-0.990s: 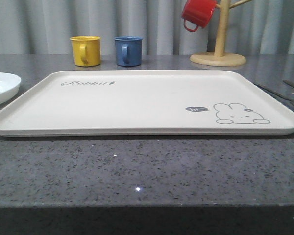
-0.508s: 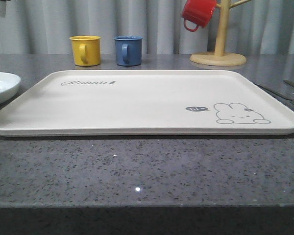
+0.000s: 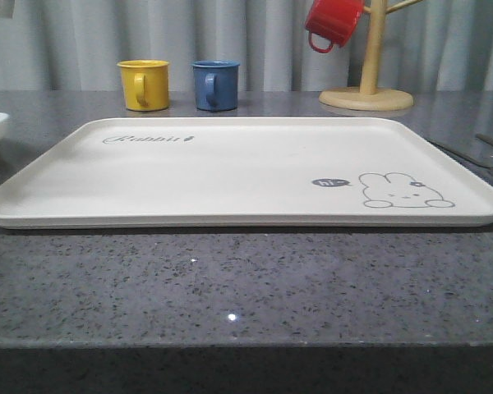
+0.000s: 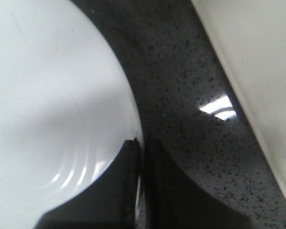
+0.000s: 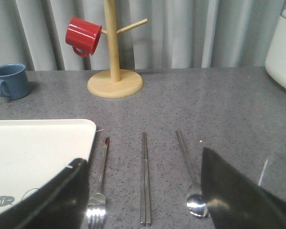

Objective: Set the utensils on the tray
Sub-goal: 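Lift the white plate onto the tray end nearest the left gripper, release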

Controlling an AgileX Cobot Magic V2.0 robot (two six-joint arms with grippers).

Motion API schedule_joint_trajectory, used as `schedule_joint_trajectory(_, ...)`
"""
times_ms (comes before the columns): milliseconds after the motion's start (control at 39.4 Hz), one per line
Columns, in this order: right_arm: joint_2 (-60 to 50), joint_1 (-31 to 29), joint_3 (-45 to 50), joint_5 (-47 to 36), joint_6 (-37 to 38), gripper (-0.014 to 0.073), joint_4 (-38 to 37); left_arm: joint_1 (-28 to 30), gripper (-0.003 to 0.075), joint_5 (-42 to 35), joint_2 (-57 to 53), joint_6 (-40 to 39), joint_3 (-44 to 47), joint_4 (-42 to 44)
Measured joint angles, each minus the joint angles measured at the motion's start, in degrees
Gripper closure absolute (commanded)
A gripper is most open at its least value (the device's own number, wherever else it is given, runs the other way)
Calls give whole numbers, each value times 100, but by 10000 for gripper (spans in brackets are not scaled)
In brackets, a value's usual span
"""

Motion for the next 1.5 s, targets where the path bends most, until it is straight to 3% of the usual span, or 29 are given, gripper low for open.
schedule_joint_trajectory(152,0,0,0,0,0,65,0,-792,738,47,-181,-22,-822,235)
schedule_joint_trajectory(381,0,0,0,4,0,65,0,-2612,738,72,250,-35,-1358,224)
schedule_joint_trajectory(508,0,0,0,4,0,65,0,-3026,738,146,715,-35,-1358,126)
schedule_joint_trajectory(686,0,0,0,4,0,65,0,-3027,723,442,1156,-44,-1372,13)
schedule_joint_trajectory(736,0,0,0,4,0,65,0,-3027,661,442,1242,-44,-1371,-6)
schedule_joint_trajectory(863,0,0,0,4,0,65,0,-3027,416,453,1272,-44,-1371,-104)
schedule_joint_trajectory(914,0,0,0,4,0,65,0,-3027,382,453,1272,-57,-1371,-103)
schedule_joint_trajectory(1041,0,0,0,4,0,65,0,-3027,448,464,1136,-257,-1539,-115)
schedule_joint_trajectory(1143,0,0,0,4,0,65,0,-2796,591,465,703,-404,-1614,-180)
schedule_joint_trajectory(1244,0,0,0,4,0,65,0,-2089,736,491,177,-558,-1604,-189)
schedule_joint_trajectory(1498,0,0,0,4,0,65,0,-211,738,-227,-1657,-693,-276,-415)
